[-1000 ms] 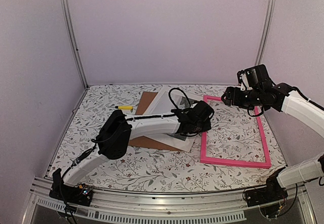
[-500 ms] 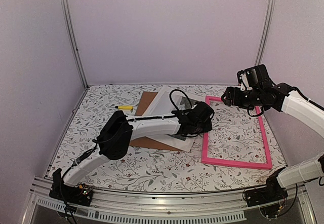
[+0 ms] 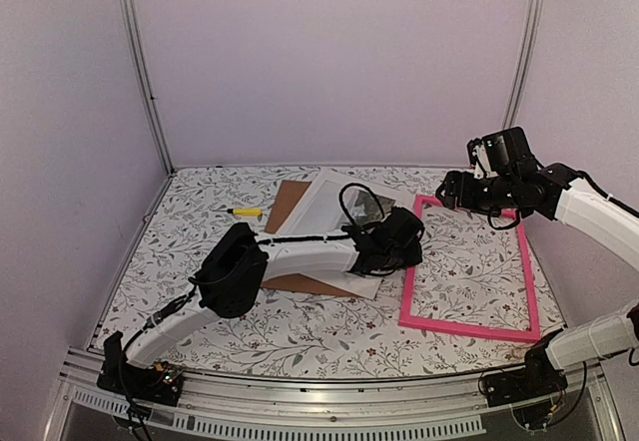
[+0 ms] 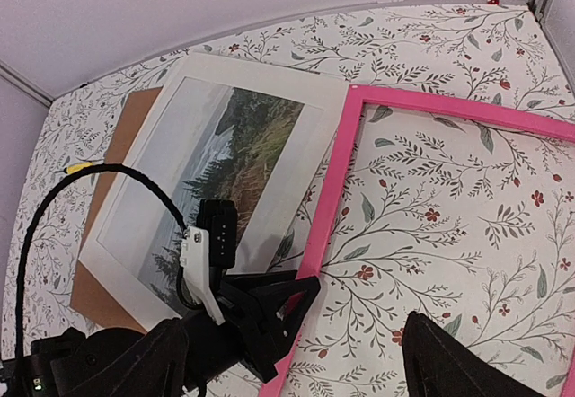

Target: Take the photo out of the frame

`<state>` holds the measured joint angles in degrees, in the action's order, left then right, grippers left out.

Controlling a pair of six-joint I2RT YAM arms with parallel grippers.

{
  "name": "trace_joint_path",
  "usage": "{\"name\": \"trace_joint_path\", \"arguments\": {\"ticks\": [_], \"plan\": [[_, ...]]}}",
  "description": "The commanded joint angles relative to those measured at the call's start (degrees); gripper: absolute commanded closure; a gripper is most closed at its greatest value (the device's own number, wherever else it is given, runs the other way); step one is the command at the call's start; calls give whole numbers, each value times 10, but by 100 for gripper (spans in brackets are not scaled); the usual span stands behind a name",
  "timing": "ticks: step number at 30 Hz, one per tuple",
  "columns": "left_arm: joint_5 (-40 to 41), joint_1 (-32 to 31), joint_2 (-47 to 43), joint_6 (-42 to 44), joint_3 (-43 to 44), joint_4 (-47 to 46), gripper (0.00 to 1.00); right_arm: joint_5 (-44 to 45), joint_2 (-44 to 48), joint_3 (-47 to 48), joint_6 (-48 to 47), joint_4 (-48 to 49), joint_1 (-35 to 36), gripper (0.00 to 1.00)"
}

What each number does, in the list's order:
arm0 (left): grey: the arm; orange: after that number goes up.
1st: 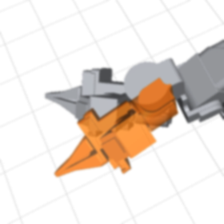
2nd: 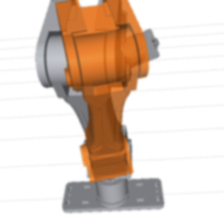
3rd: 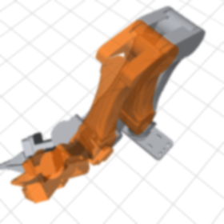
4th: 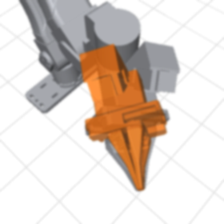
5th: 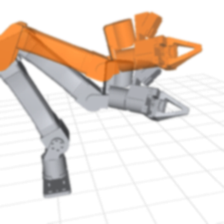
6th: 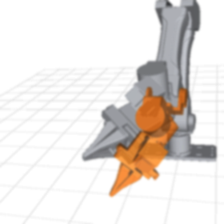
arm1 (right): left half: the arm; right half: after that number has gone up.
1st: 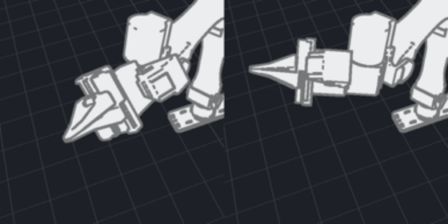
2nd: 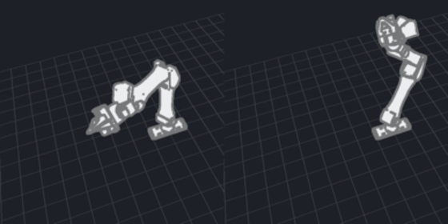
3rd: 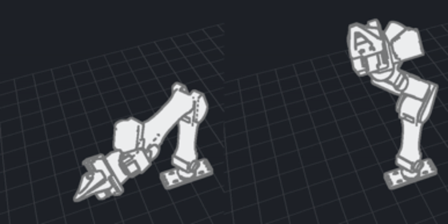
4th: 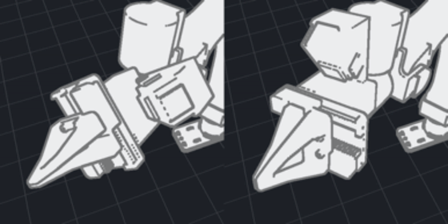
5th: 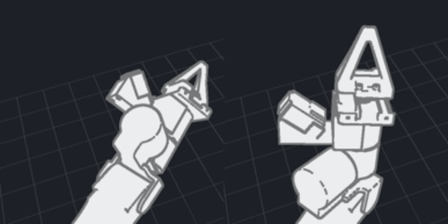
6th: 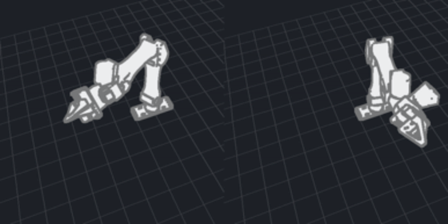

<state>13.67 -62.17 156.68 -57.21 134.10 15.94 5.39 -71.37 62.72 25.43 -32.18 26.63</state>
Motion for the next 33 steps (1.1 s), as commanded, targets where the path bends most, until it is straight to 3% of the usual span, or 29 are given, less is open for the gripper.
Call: {"name": "trace_joint_path", "arguments": {"ticks": [1,11,22,33], "plan": [[-24,-8,13,6,27,-57,74,-1,0,-2,-2,-6,3,15],[-39,3,18,14,29,-78,72,-4,-2,0,0,-6,3,15],[-37,5,-4,41,21,-71,57,-10,-5,3,5,-4,3,15],[-20,14,-99,87,-67,-72,42,-19,-10,14,11,7,3,14]]}}
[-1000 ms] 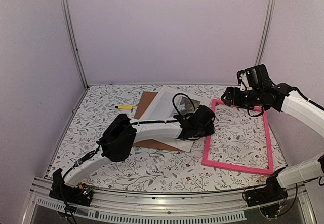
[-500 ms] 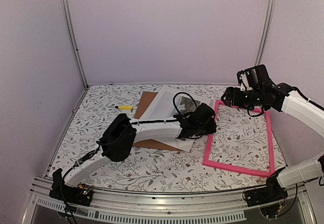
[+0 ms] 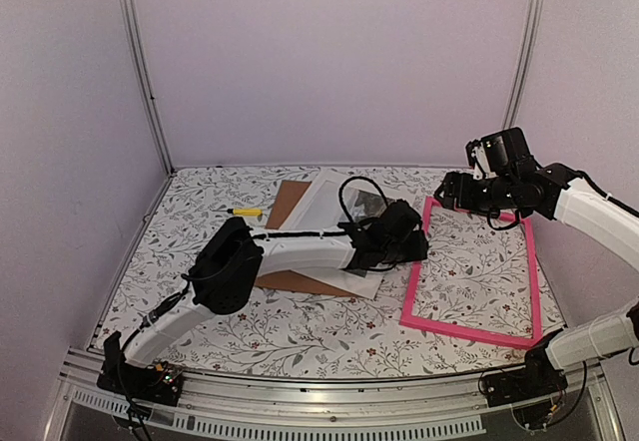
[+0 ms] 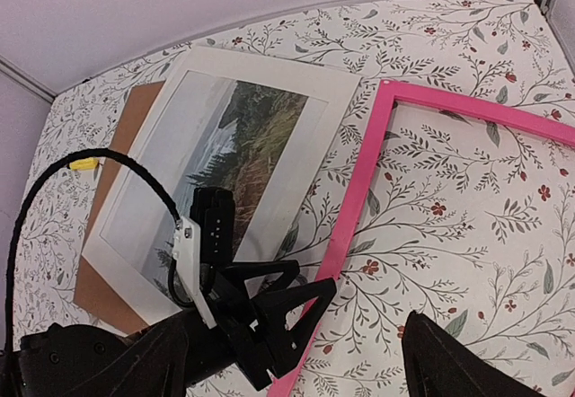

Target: Take the photo out of the frame

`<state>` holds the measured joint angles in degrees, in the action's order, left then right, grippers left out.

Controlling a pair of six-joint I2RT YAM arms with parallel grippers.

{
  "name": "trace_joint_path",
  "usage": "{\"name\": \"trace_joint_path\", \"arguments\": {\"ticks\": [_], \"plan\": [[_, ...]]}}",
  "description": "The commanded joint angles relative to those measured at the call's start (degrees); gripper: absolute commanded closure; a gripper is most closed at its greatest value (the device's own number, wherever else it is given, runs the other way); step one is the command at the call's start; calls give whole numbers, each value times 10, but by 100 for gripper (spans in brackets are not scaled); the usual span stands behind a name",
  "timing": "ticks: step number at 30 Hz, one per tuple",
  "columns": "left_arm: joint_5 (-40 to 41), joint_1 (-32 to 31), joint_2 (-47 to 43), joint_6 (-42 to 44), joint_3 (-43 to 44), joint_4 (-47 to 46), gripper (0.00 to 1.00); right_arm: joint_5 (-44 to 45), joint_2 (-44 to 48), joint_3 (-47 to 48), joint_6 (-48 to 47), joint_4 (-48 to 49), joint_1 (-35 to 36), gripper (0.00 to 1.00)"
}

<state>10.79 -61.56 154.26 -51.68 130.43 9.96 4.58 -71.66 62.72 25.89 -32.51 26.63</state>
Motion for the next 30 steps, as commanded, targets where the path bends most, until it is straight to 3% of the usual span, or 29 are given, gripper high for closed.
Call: {"name": "trace_joint_path", "arguments": {"ticks": [1,11,19,30], "plan": [[9,9,-88,36,-43,-13,41,-14,-9,14,8,13,3,14],[11,54,-271,57,-295,-62,33,-64,-30,9,32,57,2,12],[-69,140,-407,72,-482,-71,33,-135,-82,-23,70,127,3,10],[-163,263,-470,124,-586,-42,29,-193,-156,-59,112,208,18,9]]}}
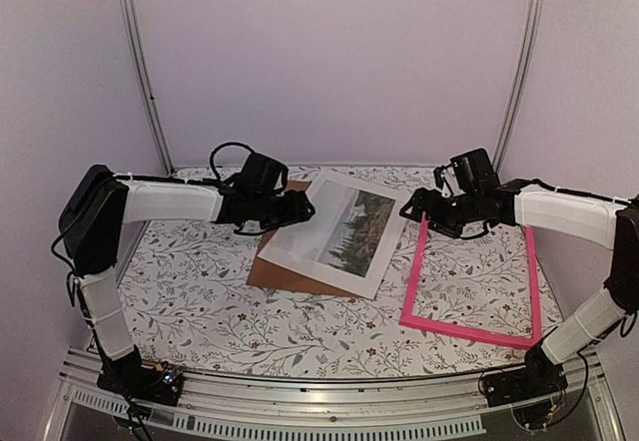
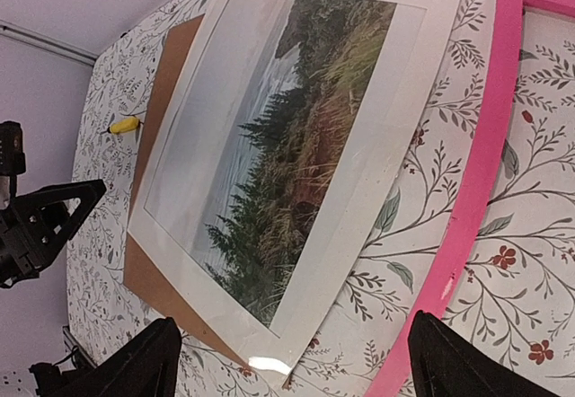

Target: Take the photo out of the frame

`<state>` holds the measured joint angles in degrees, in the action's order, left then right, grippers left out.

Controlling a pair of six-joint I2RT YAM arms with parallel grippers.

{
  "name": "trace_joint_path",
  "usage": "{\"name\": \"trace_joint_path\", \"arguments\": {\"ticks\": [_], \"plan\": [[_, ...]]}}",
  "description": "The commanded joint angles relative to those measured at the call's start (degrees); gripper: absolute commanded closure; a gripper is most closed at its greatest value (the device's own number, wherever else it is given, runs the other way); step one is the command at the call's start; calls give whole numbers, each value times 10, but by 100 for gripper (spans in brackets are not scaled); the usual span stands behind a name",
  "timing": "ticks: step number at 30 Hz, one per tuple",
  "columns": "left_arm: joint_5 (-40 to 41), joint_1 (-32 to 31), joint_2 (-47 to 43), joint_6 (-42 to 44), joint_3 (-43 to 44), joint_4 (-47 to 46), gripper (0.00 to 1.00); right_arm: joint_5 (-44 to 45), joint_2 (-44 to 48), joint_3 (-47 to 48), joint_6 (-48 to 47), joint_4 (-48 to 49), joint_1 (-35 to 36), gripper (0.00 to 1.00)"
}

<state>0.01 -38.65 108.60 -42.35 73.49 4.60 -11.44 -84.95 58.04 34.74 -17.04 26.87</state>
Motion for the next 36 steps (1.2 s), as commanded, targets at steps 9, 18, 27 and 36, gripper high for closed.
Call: {"name": "trace_joint_path", "arguments": {"ticks": [9,18,27,36], "plan": [[-82,81,46,74,42,53,26,-51,-106,-11,49,102,39,9],[-95,101,116,92,105,89,23,-41,-152,4,52,108,40,9],[-88,103,131,90,90,94,22,-42,-190,5,55,113,43,8],[-95,102,130,68,59,87,22,-28,-204,3,55,115,45,8]]}}
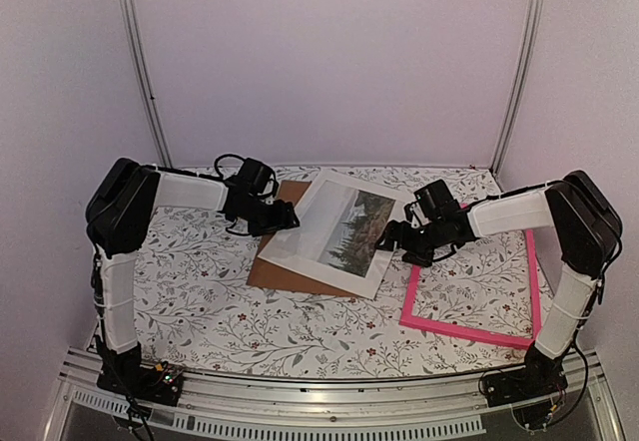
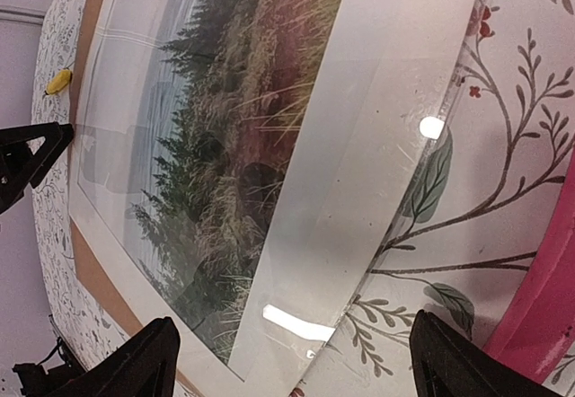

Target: Take the photo out of the frame

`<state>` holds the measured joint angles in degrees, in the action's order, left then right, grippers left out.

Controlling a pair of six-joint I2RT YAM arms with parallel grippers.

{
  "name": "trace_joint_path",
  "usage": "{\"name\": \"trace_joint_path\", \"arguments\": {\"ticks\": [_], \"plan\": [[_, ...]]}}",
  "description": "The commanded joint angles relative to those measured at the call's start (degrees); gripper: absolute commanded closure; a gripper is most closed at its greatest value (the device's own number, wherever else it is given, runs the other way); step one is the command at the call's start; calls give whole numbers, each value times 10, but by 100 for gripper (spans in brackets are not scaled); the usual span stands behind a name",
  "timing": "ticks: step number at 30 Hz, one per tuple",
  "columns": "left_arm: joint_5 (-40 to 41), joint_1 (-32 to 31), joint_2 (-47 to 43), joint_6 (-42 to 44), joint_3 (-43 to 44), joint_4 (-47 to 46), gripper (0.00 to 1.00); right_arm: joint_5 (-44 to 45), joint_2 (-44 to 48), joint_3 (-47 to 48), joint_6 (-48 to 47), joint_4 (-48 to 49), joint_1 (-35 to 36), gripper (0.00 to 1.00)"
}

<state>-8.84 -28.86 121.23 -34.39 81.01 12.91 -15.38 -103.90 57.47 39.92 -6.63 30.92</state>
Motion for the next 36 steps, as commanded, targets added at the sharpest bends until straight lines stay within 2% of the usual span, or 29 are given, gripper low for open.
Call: {"name": "trace_joint_path", "arguments": {"ticks": [1,15,36], "plan": [[-5,4,3,-15,-19,4,22,10,-17,9,3,12,5,8],[7,0,-32,-32,-89,-12,22,8,-42,25,-1,11,8,8],[6,-49,-104,-67,-197,-40,23,0,-68,67,-16,-10,8,8]]}}
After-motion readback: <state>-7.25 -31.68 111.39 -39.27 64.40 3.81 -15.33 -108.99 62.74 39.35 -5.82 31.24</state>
